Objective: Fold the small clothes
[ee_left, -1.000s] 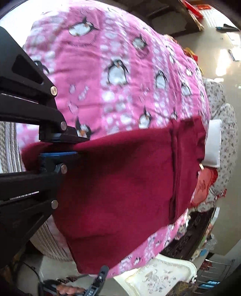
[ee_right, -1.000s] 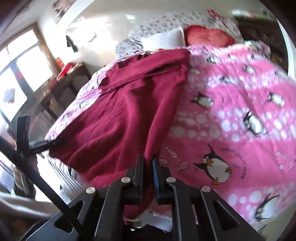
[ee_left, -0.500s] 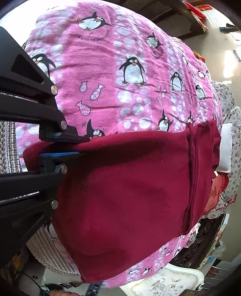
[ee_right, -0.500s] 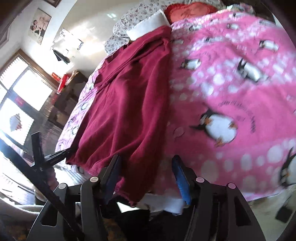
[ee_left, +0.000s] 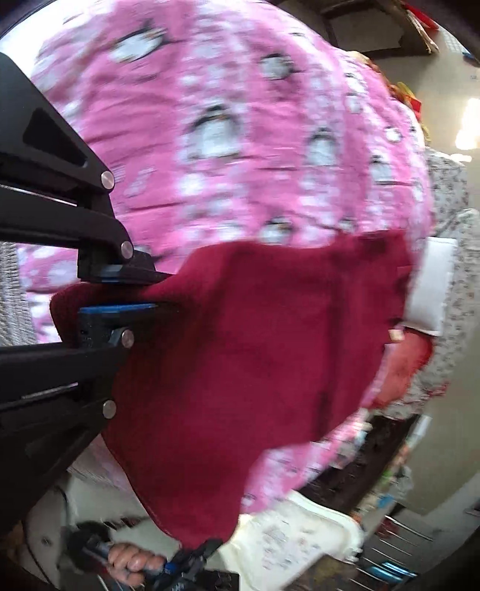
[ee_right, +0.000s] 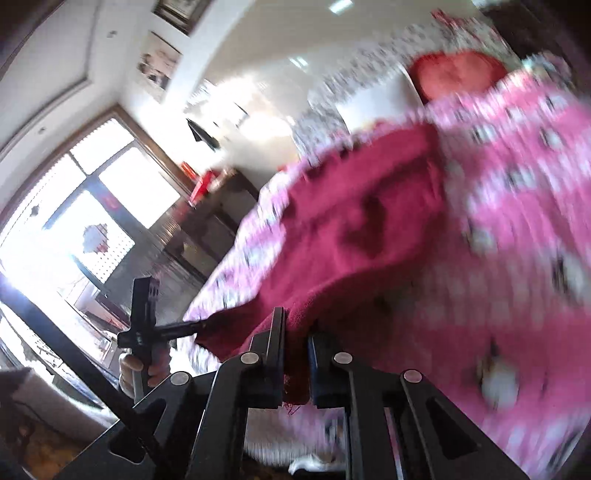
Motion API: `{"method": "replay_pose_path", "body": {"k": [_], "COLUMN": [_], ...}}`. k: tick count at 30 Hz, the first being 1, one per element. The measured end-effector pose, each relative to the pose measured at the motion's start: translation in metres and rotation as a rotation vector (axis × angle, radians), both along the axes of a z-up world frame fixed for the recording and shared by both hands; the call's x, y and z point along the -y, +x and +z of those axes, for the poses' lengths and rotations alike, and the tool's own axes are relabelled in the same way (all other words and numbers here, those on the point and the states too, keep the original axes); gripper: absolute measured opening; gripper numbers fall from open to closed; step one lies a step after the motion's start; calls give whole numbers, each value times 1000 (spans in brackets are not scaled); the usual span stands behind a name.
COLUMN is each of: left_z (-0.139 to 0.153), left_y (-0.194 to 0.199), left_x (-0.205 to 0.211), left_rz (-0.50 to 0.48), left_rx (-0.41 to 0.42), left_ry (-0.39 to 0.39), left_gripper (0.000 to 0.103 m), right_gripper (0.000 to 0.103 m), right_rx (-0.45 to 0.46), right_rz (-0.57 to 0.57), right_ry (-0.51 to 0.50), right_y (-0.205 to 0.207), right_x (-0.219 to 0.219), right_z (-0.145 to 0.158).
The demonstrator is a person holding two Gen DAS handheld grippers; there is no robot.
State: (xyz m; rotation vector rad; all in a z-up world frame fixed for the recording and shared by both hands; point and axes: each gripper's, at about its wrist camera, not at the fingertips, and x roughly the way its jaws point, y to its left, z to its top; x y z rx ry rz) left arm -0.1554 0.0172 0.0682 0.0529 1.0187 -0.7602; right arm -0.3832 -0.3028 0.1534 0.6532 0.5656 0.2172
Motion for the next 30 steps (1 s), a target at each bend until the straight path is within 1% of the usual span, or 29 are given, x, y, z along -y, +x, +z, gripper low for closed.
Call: {"method": "replay_pose_path", "body": {"k": [2, 3, 5, 8, 11, 12, 14, 17, 18, 19, 20, 21, 22, 23, 24, 25, 26, 27, 28, 29, 30], "left_z": [21, 29, 47, 69, 83, 84, 81, 57, 46, 39, 28, 22, 17, 13, 11, 12, 17, 26, 38, 47, 53], "left_y": [23, 34, 64, 112, 160, 174, 204, 245, 259, 269, 282, 291, 299, 307, 312, 315, 313, 307, 300, 296, 292], "left_x": [3, 6, 14, 35, 69, 79, 105, 139, 149, 155, 161, 165, 167, 167, 164, 156, 150, 142, 129, 122, 117], "left_rz": [14, 21, 45, 71, 96, 114, 134, 194, 211, 227, 236, 239, 240, 244, 243, 238, 249, 282, 336, 352, 344], "left_rx": [21, 32, 48, 46, 60, 60, 57, 32, 7, -15, -40, -58, -76, -113, -146, -180, -166, -113, -23, 19, 30], "left_ry": [-38, -51, -75, -103, -94, -85, -54, -4, 4, 1, -3, -8, -12, -29, -53, -101, -120, -120, -123, -132, -137], "left_gripper": [7, 7, 7, 7, 7, 7, 7, 8, 8, 8, 8, 9, 11, 16, 23, 28, 51, 73, 76, 76, 76], "right_gripper": [10, 10, 10, 10, 10, 10, 10, 10, 10, 11, 11, 12, 14, 14, 15, 25, 43, 56, 84, 93, 93], "right_rx": [34, 47, 53, 45, 26, 18, -13, -62, -84, -117, -138, -158, -197, -250, -263, -238, -205, -167, -148, -118, -82], "right_rz": [-14, -21, -29, -61, -108, -118, -155, -212, -244, -277, -287, -289, -285, -283, -281, -278, -273, -276, -311, -357, -390], "right_ry": [-15, -25, -38, -69, -91, -98, -141, -190, -206, -193, -177, -167, -162, -164, -170, -182, -199, -225, -251, -278, -296], "right_y": [20, 38, 65, 116, 170, 180, 215, 256, 271, 289, 301, 314, 325, 332, 332, 326, 319, 308, 298, 288, 278], "right_x": [8, 16, 28, 54, 83, 90, 108, 129, 136, 148, 156, 163, 168, 170, 170, 168, 165, 160, 157, 156, 156], "right_z": [12, 20, 28, 39, 45, 46, 42, 27, 18, 2, -10, -22, -34, -41, -39, -33, -24, -11, -2, 7, 17]}}
